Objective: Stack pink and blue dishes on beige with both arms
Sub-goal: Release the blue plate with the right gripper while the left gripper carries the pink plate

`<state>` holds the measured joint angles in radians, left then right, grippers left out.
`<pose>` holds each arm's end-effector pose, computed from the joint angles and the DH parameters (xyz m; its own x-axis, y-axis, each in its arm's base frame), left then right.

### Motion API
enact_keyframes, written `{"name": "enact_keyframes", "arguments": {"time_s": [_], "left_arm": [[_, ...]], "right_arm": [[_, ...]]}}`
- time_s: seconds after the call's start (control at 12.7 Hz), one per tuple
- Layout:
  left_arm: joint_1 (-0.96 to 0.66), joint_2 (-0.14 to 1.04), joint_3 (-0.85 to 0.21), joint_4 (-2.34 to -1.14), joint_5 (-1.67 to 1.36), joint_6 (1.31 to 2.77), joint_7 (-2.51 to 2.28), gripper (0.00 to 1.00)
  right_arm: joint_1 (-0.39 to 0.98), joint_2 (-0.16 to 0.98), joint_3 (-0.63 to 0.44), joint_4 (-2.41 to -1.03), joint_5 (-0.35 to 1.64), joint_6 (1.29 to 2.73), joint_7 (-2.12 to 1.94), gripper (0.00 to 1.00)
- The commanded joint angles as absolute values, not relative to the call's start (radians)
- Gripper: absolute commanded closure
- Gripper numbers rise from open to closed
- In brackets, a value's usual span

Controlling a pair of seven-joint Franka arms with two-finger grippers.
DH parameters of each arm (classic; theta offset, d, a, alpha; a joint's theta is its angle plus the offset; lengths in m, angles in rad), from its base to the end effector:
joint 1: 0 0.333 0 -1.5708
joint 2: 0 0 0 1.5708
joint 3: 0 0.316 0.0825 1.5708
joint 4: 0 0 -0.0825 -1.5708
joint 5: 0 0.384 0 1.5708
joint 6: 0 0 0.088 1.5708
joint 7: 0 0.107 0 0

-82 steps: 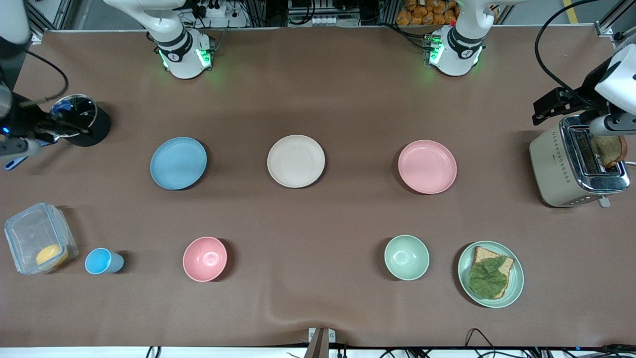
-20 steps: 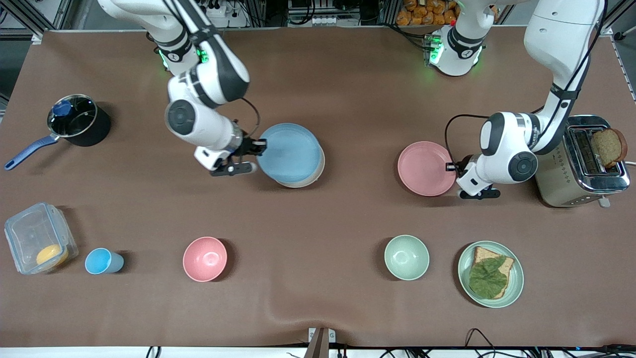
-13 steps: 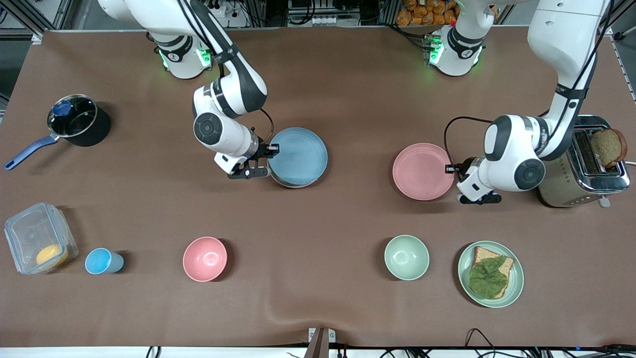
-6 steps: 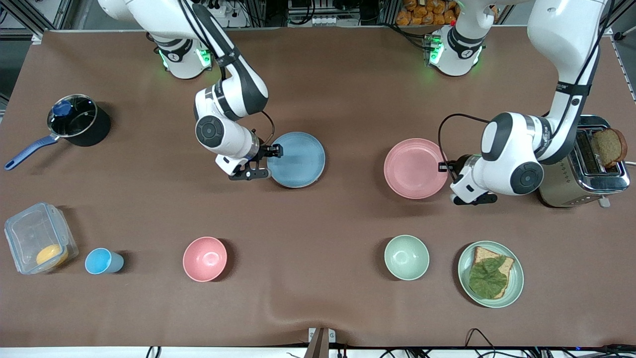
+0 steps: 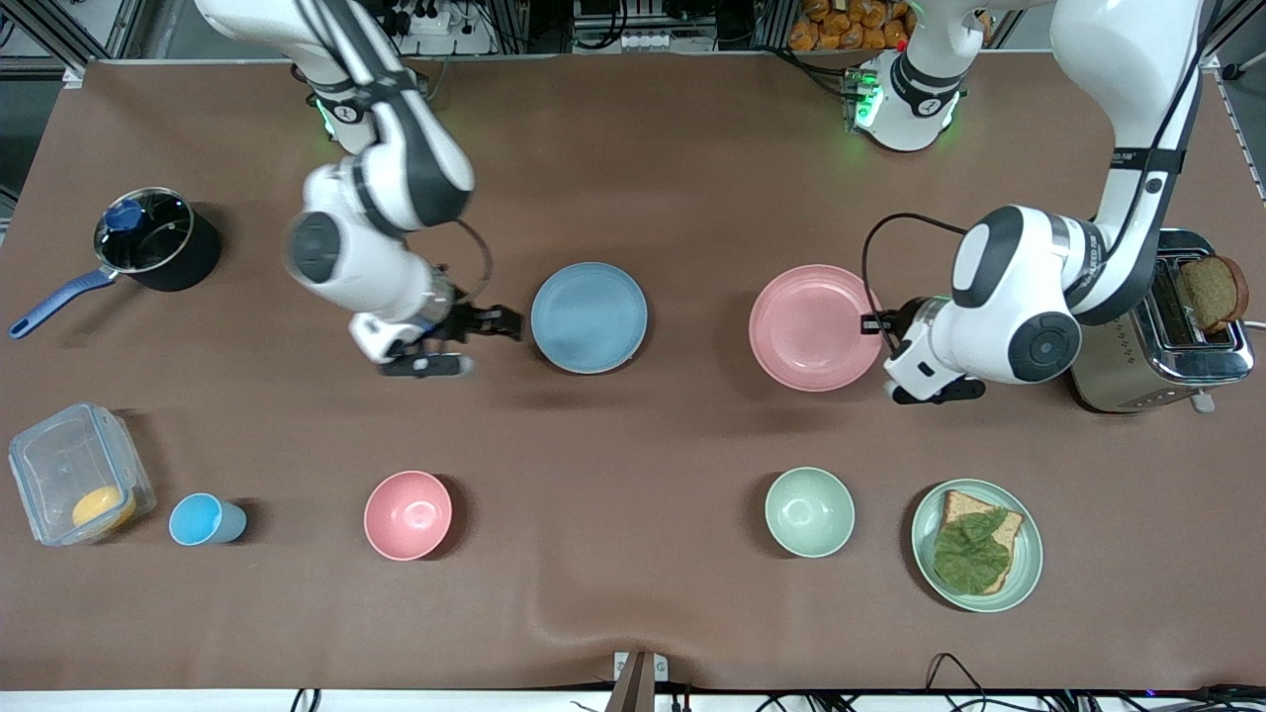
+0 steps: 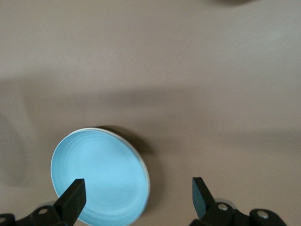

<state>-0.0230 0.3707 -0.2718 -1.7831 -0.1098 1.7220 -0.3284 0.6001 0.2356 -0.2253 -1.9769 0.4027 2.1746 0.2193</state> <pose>0.5674 -0.1723 0.3300 0.8932 0.0517 -0.4466 0.0811 -0.9956 0.0469 0.5479 0.2366 0.3521 0.9917 -0.0595 -0.1137 -0.0863 -0.9649 -0.2481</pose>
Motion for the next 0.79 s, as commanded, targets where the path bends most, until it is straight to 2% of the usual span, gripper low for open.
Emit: {"name": "enact_keyframes", "arguments": {"time_s": [0.0, 0.16, 0.47, 0.71], "left_arm": [[-0.018, 0.364, -0.339, -1.749, -0.133, 1.692, -0.400, 1.00], [-0.025, 0.367, -0.385, -1.735, -0.169, 1.701, -0.445, 1.00], [-0.109, 0.376, -0.423, -1.729, -0.218, 1.773, -0.579, 1.00], [-0.208, 0.391, -0.423, -1.729, -0.230, 1.857, -0.711, 1.00]], "right_arm": [[0.595, 0.218, -0.302, -1.802, 0.233, 1.940, 0.227, 0.00], [0.586, 0.226, -0.336, -1.656, 0.125, 1.777, 0.229, 0.00], [0.560, 0.213, -0.425, -1.514, 0.112, 1.585, 0.229, 0.00], [0.558, 0.157, -0.514, -1.491, 0.117, 1.565, 0.210, 0.00]]}}
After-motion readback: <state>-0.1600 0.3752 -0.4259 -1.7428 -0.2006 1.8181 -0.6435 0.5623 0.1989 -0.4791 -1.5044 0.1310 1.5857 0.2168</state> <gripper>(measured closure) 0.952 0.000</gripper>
